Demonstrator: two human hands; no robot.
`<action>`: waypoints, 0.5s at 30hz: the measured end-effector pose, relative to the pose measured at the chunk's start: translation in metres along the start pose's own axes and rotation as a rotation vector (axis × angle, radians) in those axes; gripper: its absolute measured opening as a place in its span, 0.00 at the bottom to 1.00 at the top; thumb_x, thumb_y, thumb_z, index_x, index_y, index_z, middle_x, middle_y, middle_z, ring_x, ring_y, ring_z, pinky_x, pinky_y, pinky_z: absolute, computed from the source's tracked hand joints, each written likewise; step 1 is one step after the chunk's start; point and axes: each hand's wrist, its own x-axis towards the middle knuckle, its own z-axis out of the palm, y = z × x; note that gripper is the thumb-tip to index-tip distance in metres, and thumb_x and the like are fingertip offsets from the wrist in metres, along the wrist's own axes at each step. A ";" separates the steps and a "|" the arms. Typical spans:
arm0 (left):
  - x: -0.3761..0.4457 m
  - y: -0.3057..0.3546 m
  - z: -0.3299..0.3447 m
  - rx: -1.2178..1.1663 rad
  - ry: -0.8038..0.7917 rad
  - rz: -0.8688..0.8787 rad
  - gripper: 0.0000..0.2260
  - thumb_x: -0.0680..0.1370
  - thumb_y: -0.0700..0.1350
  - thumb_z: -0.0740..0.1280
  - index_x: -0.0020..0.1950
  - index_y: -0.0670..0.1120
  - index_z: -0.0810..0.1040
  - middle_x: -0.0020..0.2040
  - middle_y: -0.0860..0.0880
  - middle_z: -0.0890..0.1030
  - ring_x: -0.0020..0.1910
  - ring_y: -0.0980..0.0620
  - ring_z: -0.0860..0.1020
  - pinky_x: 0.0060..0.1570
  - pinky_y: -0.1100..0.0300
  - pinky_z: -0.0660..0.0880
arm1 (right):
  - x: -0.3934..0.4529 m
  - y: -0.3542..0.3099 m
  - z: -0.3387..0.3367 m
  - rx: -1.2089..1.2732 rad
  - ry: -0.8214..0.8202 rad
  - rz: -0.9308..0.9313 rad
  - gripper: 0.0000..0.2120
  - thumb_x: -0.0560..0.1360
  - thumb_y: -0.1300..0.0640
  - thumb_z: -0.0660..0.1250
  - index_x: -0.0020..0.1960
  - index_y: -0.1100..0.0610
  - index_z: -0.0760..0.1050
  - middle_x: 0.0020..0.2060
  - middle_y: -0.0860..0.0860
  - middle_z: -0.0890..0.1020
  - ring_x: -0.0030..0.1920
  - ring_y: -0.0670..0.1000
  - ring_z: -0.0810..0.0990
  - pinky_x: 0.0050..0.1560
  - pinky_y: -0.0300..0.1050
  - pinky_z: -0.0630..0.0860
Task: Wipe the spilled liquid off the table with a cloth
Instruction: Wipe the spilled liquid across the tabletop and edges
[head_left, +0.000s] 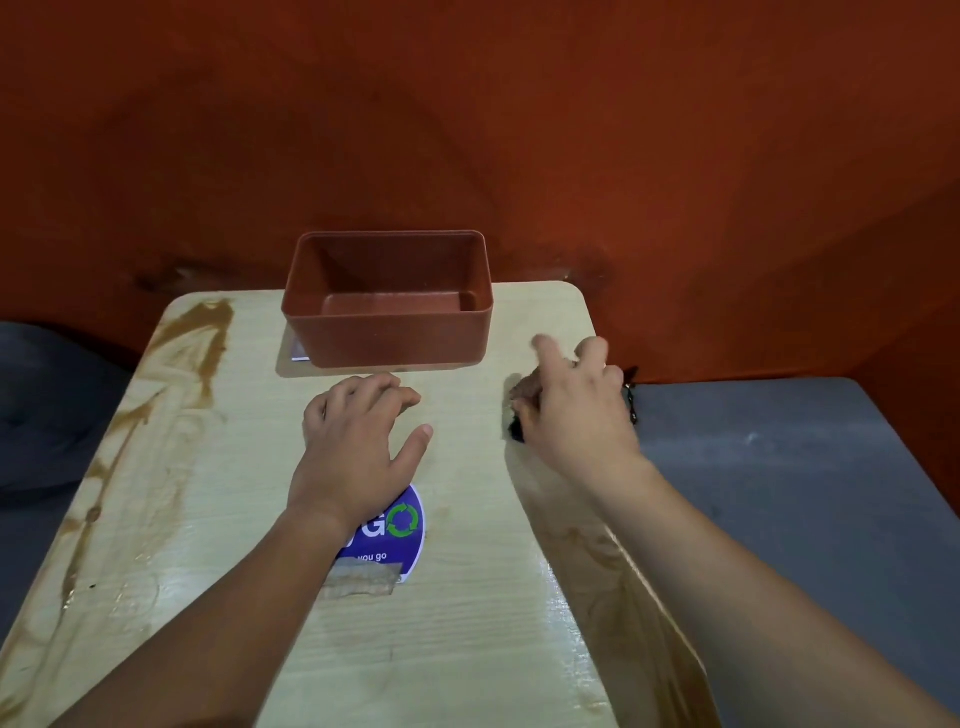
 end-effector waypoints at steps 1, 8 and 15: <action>0.000 0.000 0.000 0.001 0.000 -0.001 0.19 0.81 0.66 0.57 0.66 0.60 0.76 0.69 0.59 0.73 0.70 0.53 0.67 0.72 0.47 0.60 | 0.006 0.009 -0.005 0.118 -0.011 0.044 0.30 0.73 0.52 0.75 0.69 0.53 0.65 0.62 0.59 0.67 0.49 0.63 0.72 0.46 0.51 0.70; 0.000 0.000 0.000 0.001 0.002 0.004 0.18 0.81 0.66 0.58 0.65 0.60 0.76 0.68 0.59 0.73 0.70 0.53 0.68 0.73 0.47 0.60 | 0.027 0.052 -0.044 0.385 -0.013 0.179 0.10 0.71 0.57 0.71 0.52 0.48 0.77 0.42 0.44 0.84 0.49 0.55 0.82 0.49 0.51 0.78; 0.001 0.000 0.000 0.012 -0.003 -0.003 0.19 0.81 0.66 0.57 0.66 0.60 0.76 0.69 0.58 0.73 0.70 0.53 0.68 0.72 0.47 0.60 | 0.016 0.035 -0.017 0.039 -0.128 -0.052 0.31 0.73 0.35 0.65 0.65 0.57 0.67 0.61 0.57 0.72 0.60 0.63 0.73 0.64 0.62 0.71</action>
